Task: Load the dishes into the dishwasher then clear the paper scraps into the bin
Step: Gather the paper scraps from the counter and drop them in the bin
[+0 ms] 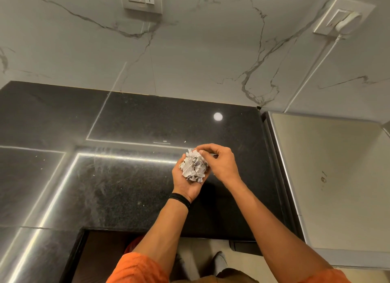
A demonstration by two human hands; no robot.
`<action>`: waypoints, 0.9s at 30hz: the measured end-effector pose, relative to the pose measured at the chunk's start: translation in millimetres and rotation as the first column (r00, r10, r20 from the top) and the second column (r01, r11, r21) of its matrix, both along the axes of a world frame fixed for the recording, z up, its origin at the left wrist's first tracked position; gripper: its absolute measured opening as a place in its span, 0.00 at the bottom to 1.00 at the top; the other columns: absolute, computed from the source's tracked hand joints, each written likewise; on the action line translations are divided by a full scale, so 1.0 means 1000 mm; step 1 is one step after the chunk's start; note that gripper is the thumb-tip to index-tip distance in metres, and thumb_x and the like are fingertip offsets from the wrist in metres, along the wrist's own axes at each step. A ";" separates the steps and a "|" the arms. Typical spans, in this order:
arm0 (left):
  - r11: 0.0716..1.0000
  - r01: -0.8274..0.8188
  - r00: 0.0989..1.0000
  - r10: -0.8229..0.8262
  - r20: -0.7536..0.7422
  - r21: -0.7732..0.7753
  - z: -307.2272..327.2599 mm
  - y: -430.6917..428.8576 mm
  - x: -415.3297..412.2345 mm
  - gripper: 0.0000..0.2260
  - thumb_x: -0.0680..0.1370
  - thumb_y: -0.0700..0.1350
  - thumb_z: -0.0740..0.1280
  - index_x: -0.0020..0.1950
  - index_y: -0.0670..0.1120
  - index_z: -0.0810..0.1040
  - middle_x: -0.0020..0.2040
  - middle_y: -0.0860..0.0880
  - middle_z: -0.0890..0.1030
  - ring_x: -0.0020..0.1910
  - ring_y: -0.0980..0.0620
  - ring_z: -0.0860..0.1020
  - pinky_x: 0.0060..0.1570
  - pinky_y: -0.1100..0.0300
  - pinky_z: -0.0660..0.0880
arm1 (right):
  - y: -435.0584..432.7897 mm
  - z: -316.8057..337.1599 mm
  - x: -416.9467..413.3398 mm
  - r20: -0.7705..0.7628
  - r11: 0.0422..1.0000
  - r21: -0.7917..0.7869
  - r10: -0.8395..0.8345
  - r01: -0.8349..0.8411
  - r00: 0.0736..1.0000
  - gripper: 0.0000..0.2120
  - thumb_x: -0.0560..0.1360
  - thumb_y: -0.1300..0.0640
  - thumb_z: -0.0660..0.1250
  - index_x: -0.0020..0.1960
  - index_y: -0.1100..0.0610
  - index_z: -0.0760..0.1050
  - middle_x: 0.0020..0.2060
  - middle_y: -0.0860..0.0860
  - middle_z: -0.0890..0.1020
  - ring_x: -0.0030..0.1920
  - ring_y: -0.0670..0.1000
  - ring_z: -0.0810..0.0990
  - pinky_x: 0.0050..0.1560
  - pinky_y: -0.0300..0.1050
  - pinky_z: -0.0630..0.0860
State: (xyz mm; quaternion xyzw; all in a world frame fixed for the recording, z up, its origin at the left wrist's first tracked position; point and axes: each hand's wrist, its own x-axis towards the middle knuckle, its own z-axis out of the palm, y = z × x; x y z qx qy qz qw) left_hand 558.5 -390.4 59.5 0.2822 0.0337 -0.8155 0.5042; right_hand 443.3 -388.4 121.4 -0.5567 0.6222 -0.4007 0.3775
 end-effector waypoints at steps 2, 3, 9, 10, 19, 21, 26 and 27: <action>1.000 -0.004 1.000 0.004 -0.012 0.003 -0.001 -0.001 0.002 0.23 0.83 0.54 0.58 0.72 0.43 0.73 0.66 0.40 0.78 0.64 0.41 0.77 0.70 0.44 0.69 | -0.001 -0.004 0.000 0.096 0.997 0.015 -0.077 0.076 0.992 0.09 0.79 0.59 0.69 0.54 0.50 0.85 0.48 0.43 0.86 0.52 0.42 0.84 0.58 0.46 0.81; 1.000 -0.001 1.000 0.001 -0.013 0.002 -0.002 -0.002 0.003 0.21 0.83 0.54 0.58 0.70 0.43 0.75 0.64 0.40 0.79 0.62 0.41 0.78 0.69 0.45 0.70 | -0.001 -0.006 0.001 0.135 0.994 0.029 -0.105 0.102 0.985 0.09 0.80 0.59 0.68 0.55 0.50 0.85 0.49 0.44 0.86 0.52 0.43 0.84 0.59 0.48 0.81; 1.000 -0.011 0.999 0.010 -0.044 -0.005 0.000 -0.006 0.003 0.21 0.83 0.53 0.59 0.71 0.44 0.74 0.59 0.41 0.81 0.58 0.43 0.80 0.66 0.49 0.72 | 0.003 -0.016 0.020 0.252 0.989 0.052 -0.145 0.136 0.957 0.10 0.83 0.53 0.65 0.61 0.50 0.82 0.53 0.45 0.86 0.55 0.43 0.84 0.60 0.47 0.81; 1.000 -0.021 0.999 0.020 -0.047 -0.017 0.002 -0.006 0.003 0.21 0.83 0.53 0.59 0.71 0.43 0.75 0.58 0.41 0.81 0.57 0.43 0.80 0.63 0.49 0.74 | 0.004 -0.017 0.025 0.257 0.990 0.045 -0.138 0.131 0.956 0.11 0.83 0.51 0.65 0.63 0.51 0.81 0.54 0.45 0.85 0.55 0.42 0.83 0.60 0.45 0.81; 0.965 -0.259 0.966 0.258 -0.029 -0.046 0.015 0.028 0.028 0.20 0.83 0.52 0.59 0.61 0.38 0.82 0.54 0.40 0.83 0.53 0.42 0.83 0.56 0.50 0.80 | 0.021 -0.031 0.069 0.243 0.998 -0.005 0.058 -0.058 0.968 0.17 0.76 0.38 0.69 0.64 0.40 0.78 0.60 0.45 0.82 0.60 0.44 0.82 0.61 0.49 0.80; 0.943 -0.330 0.944 0.330 -0.017 -0.044 0.022 0.041 0.035 0.19 0.83 0.51 0.59 0.56 0.38 0.83 0.52 0.40 0.83 0.51 0.42 0.83 0.54 0.51 0.81 | 0.027 -0.034 0.082 0.238 0.995 -0.038 0.099 -0.092 0.966 0.17 0.75 0.37 0.69 0.62 0.39 0.78 0.60 0.44 0.81 0.61 0.46 0.80 0.63 0.53 0.79; 0.827 -0.562 0.827 0.562 0.019 -0.015 0.030 0.094 0.052 0.19 0.84 0.50 0.57 0.53 0.39 0.82 0.47 0.41 0.83 0.45 0.44 0.84 0.45 0.55 0.83 | 0.066 -0.039 0.112 0.208 0.961 -0.077 0.276 -0.266 0.938 0.17 0.76 0.43 0.68 0.62 0.47 0.80 0.59 0.42 0.80 0.63 0.46 0.78 0.65 0.54 0.76; 0.792 -0.611 0.791 0.610 0.045 -0.003 0.029 0.109 0.056 0.18 0.84 0.50 0.57 0.53 0.39 0.82 0.46 0.41 0.83 0.44 0.45 0.84 0.44 0.56 0.83 | 0.078 -0.042 0.119 0.200 0.948 -0.076 0.320 -0.311 0.926 0.16 0.76 0.43 0.68 0.62 0.48 0.81 0.59 0.42 0.81 0.64 0.46 0.77 0.66 0.54 0.76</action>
